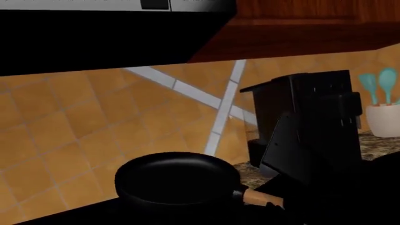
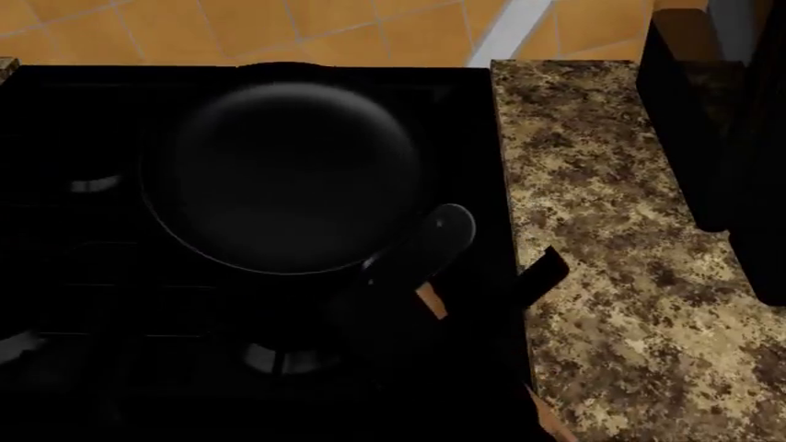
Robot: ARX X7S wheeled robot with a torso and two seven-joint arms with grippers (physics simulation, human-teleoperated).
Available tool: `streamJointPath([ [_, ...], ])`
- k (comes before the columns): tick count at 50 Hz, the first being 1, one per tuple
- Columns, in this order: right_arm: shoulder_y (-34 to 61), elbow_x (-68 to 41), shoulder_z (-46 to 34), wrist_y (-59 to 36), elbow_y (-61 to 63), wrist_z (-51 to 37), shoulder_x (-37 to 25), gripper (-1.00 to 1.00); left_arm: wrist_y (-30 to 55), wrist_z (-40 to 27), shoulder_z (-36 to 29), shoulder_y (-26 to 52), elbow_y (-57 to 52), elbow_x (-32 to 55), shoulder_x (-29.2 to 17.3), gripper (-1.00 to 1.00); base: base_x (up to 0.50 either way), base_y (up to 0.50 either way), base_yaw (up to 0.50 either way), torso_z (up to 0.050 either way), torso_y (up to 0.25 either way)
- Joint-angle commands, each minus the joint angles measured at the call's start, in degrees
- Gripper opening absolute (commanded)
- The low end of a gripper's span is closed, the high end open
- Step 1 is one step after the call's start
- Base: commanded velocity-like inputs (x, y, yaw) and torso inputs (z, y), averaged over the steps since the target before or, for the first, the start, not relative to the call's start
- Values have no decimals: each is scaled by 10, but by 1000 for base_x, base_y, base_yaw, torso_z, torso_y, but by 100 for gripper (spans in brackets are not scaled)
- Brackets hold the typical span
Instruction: Pick up the pan and dump the vegetables in it onto the plate. Then return the pan to the stove.
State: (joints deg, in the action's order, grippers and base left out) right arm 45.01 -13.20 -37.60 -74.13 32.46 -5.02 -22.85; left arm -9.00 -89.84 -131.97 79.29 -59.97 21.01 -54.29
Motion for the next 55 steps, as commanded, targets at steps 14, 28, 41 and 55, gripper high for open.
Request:
streamJointPath([
  [14,-46,60,16,19,-17,-26,-7,-100,1,0,4,-8,0,-7,-6,100,0,0,0,1,2],
  [28,-48,61,-3,91,-95,-20,6,-100,-2,0,2,-18,0,-21,-13,100,0,0,0,1,2],
  [41,-49,61,-12,122,-140,-18,17,-100,2,0,8,-25,0,-22,-14,100,0,0,0,1,2],
  [55,-41,61,-28,208,-246,-4,39,-100,2,0,12,-31,0,-21,-15,100,1,0,0,0,1],
])
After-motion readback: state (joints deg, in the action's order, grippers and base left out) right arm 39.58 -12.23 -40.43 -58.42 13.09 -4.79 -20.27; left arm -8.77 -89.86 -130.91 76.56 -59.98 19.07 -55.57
